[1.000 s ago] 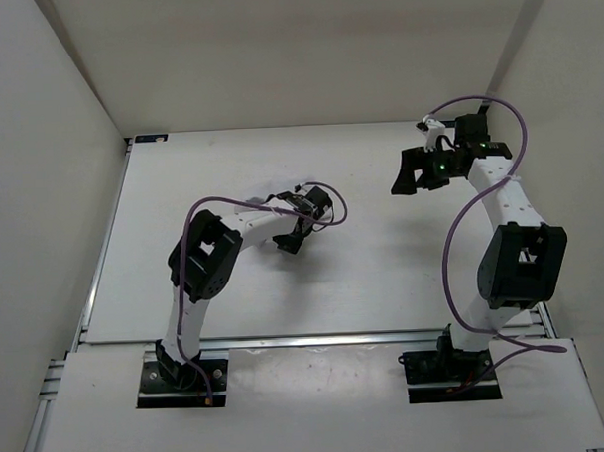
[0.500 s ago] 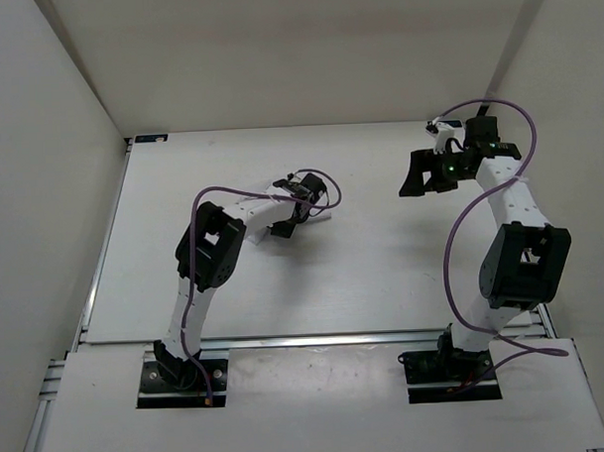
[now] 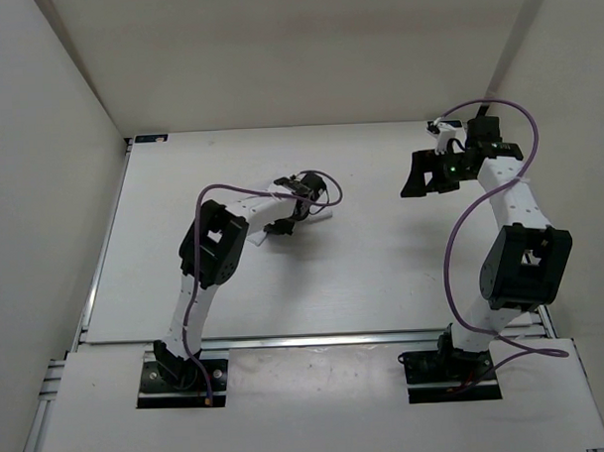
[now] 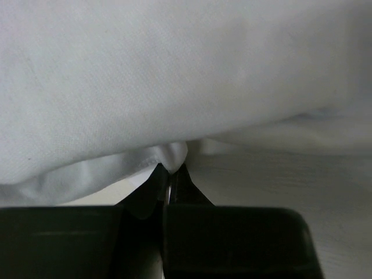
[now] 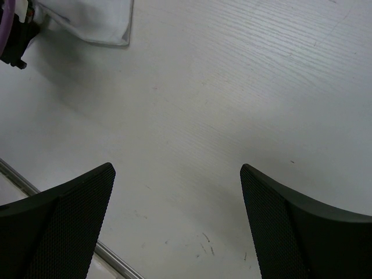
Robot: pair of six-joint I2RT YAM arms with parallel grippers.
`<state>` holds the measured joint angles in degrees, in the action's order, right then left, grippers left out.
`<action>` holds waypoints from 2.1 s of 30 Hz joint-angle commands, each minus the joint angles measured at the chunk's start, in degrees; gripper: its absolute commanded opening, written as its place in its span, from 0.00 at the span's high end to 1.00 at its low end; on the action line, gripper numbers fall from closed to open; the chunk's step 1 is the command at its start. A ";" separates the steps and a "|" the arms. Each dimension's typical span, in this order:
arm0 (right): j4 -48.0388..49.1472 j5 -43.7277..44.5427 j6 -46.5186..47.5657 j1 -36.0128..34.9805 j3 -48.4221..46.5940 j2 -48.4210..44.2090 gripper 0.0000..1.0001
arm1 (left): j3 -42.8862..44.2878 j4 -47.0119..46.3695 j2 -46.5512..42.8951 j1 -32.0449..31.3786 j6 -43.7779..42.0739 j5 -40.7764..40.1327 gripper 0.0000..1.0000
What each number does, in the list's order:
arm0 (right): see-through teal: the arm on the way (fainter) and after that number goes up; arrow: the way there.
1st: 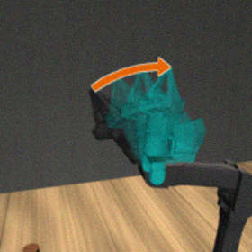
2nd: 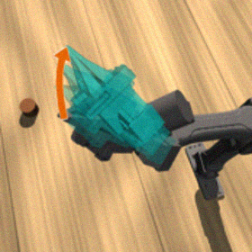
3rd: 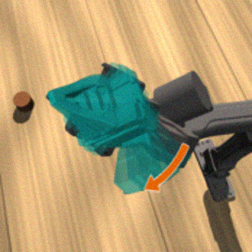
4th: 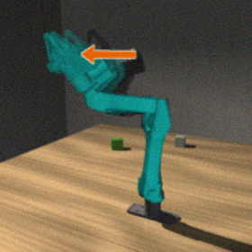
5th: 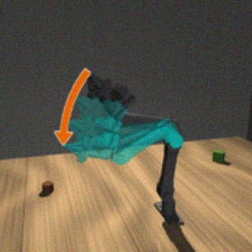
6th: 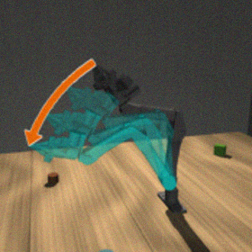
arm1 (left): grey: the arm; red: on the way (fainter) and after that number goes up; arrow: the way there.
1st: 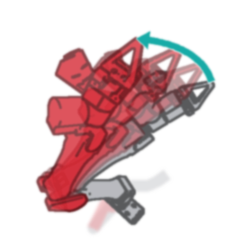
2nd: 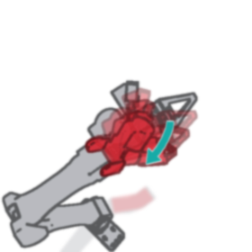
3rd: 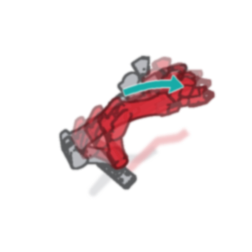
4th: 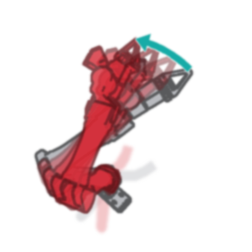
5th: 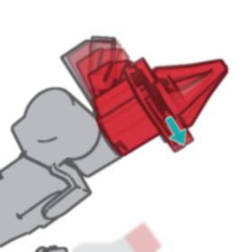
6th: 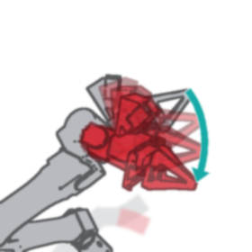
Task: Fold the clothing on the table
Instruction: Flatten the skirt out
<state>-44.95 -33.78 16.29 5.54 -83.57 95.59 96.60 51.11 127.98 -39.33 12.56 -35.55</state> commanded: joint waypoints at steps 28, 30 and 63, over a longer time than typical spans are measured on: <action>5.31 1.35 0.58 -4.57 7.63 -3.83 0.04 | -53.58 -43.06 -66.88 45.15 39.23 81.79 0.03; 4.78 1.26 0.93 -5.19 7.46 -3.40 0.02 | -60.44 -42.32 -69.70 37.18 39.56 78.37 0.01; 3.47 3.64 1.29 -8.62 6.66 -4.36 0.04 | -23.74 -13.50 -34.04 25.88 11.44 17.36 0.02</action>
<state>-40.53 -30.35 17.12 -3.68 -76.03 93.36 68.53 38.89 94.74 -12.21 27.07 -15.84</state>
